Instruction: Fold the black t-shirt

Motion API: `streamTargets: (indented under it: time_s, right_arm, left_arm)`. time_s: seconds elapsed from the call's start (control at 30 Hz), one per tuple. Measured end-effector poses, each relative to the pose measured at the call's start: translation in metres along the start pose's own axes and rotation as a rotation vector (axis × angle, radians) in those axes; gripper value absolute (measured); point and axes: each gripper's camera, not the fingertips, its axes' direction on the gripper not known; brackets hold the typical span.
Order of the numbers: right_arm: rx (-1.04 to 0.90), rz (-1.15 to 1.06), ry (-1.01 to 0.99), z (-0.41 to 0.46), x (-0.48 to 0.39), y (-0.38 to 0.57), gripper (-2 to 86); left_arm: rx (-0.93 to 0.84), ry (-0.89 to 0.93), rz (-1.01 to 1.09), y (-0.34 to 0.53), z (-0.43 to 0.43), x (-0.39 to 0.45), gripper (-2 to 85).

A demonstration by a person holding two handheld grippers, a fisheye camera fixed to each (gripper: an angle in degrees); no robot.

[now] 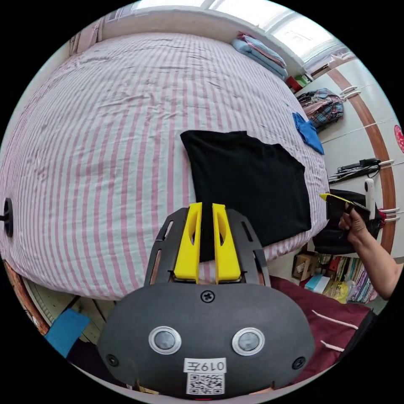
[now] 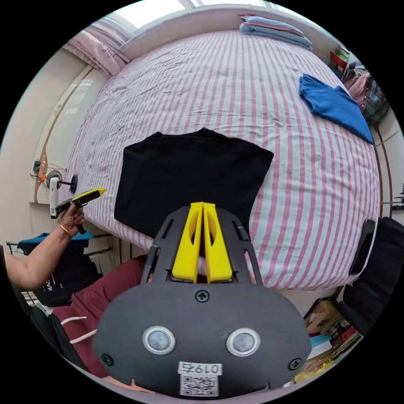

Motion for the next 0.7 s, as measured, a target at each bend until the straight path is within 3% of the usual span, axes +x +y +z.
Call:
streamTargets:
  time_s: [0.2,0.43,0.53,0.7]
  right_arm:
    - [0.050,0.029,0.069,-0.007,0.050,-0.065,2.3]
    - [-0.009,-0.379,0.171,0.009,0.034,-0.155,6.4]
    - [-0.067,-0.489,0.199,0.019,0.034,-0.186,5.5]
    - [-0.158,-0.539,0.108,0.030,0.063,-0.218,6.8]
  left_arm:
    - [0.032,0.060,0.017,-0.084,0.005,-0.006,7.9]
    - [0.008,-0.014,0.353,-0.146,0.017,0.039,6.1]
    - [-0.004,-0.078,0.402,-0.166,0.027,0.049,6.0]
    - [-0.068,-0.029,0.425,-0.196,0.043,0.038,6.0]
